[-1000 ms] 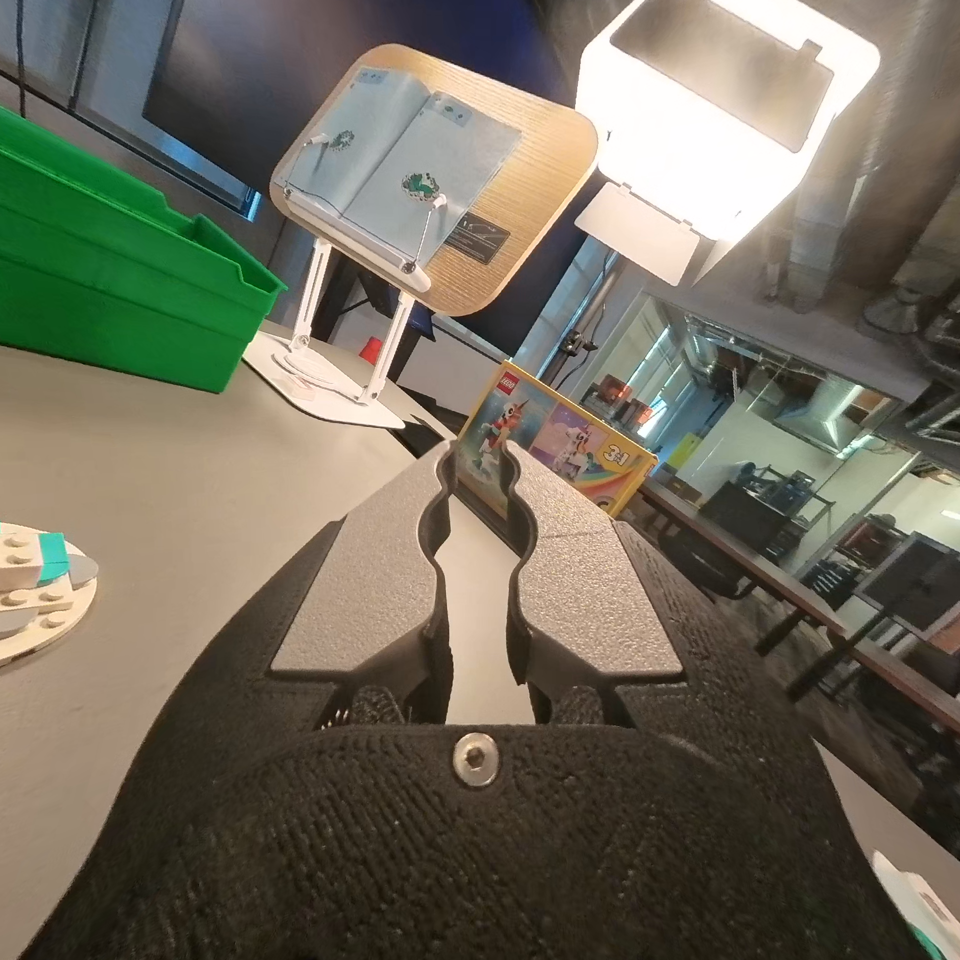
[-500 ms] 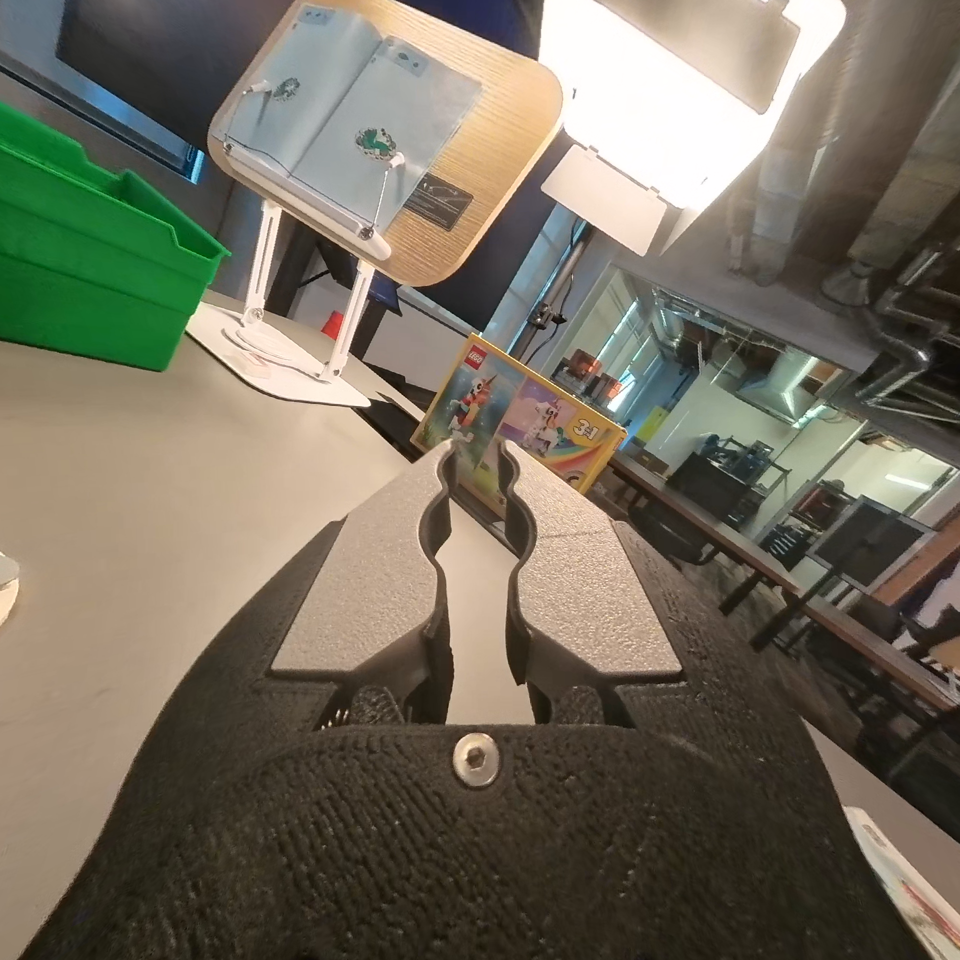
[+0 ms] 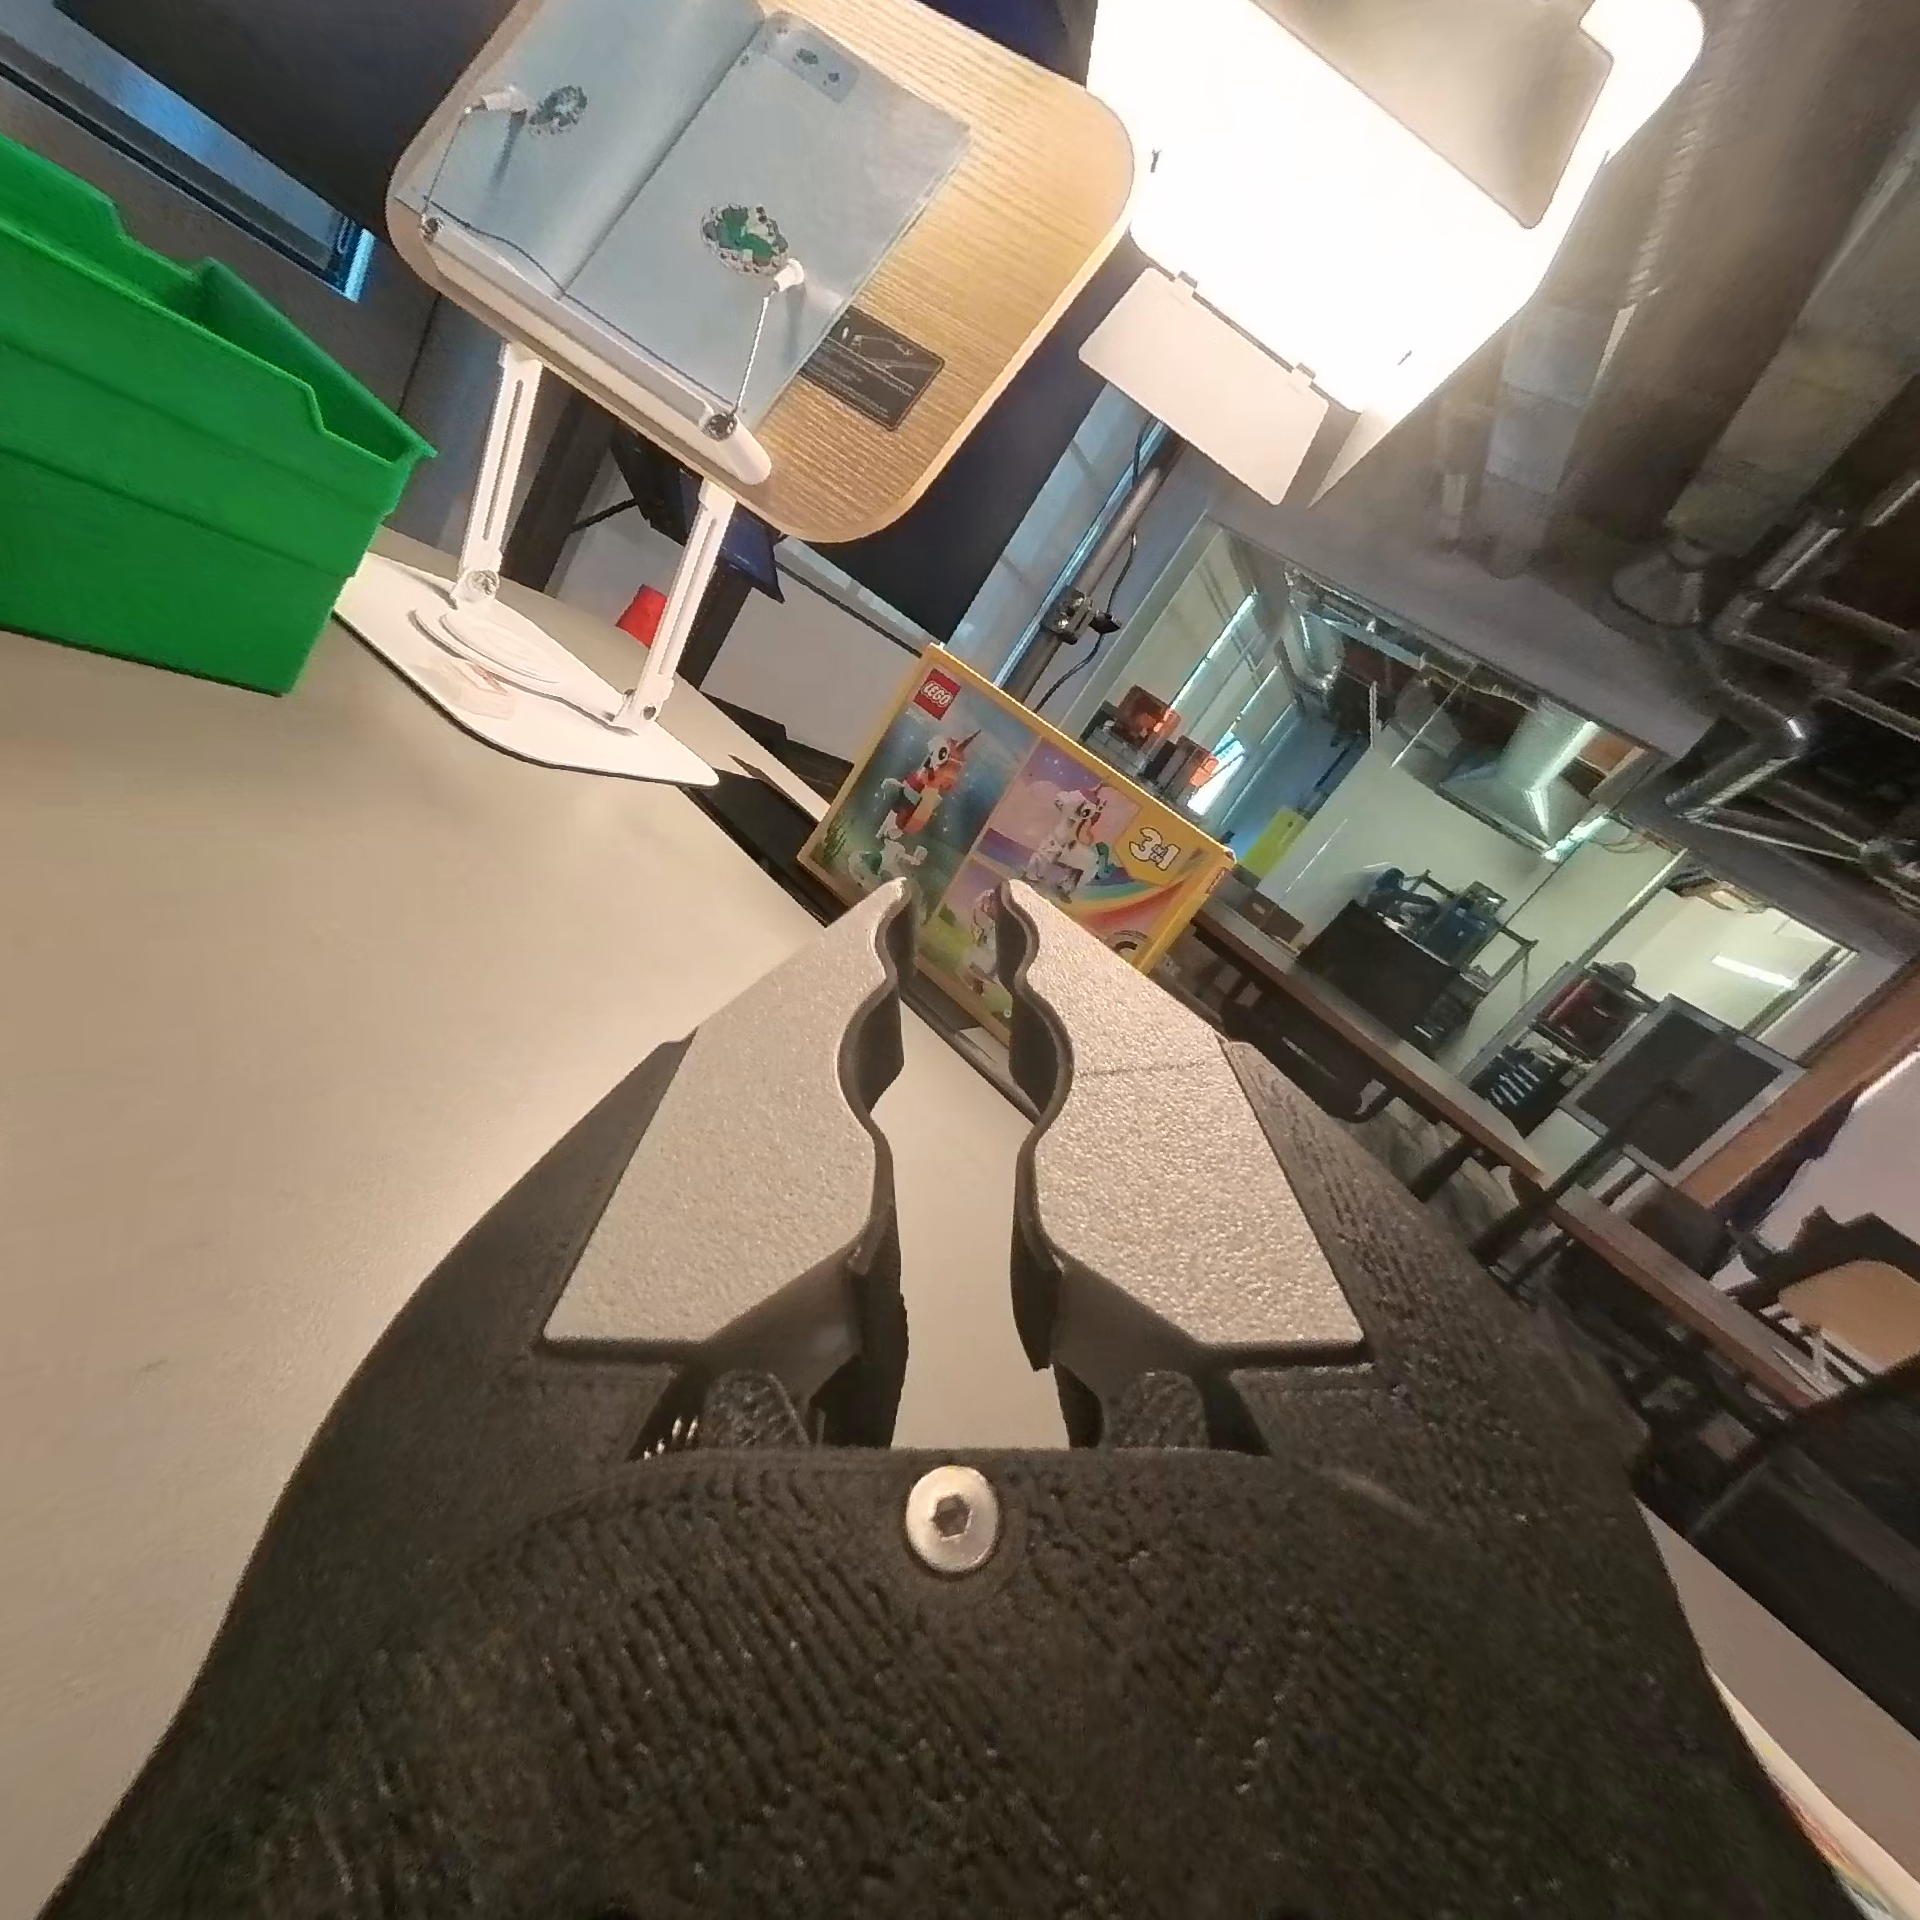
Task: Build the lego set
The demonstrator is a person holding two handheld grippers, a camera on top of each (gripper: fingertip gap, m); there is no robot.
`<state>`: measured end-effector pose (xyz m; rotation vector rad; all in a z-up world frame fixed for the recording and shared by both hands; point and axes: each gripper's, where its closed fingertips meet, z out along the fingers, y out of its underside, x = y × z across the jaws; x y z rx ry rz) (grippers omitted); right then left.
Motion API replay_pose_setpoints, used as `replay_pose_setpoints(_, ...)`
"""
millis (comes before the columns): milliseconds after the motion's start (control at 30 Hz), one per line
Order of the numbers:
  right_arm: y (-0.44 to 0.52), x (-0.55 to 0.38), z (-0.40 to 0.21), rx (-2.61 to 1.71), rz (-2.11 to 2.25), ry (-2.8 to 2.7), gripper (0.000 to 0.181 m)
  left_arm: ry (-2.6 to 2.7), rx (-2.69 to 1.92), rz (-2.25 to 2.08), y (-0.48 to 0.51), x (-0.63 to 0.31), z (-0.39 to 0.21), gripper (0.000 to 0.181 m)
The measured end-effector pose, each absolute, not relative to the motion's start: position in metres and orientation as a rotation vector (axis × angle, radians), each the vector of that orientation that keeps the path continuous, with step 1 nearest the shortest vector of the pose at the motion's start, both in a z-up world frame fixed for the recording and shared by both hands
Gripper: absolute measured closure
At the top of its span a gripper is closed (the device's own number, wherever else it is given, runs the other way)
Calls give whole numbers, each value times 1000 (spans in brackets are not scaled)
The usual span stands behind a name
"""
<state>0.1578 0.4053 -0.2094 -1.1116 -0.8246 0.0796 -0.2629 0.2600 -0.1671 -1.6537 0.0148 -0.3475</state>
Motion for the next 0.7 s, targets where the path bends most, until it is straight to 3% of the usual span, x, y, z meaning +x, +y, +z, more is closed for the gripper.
replay_pose_setpoints(700,402,154,-211,-1100,77,-852,171,-80,-1521,-283,256,-278,-148,170)
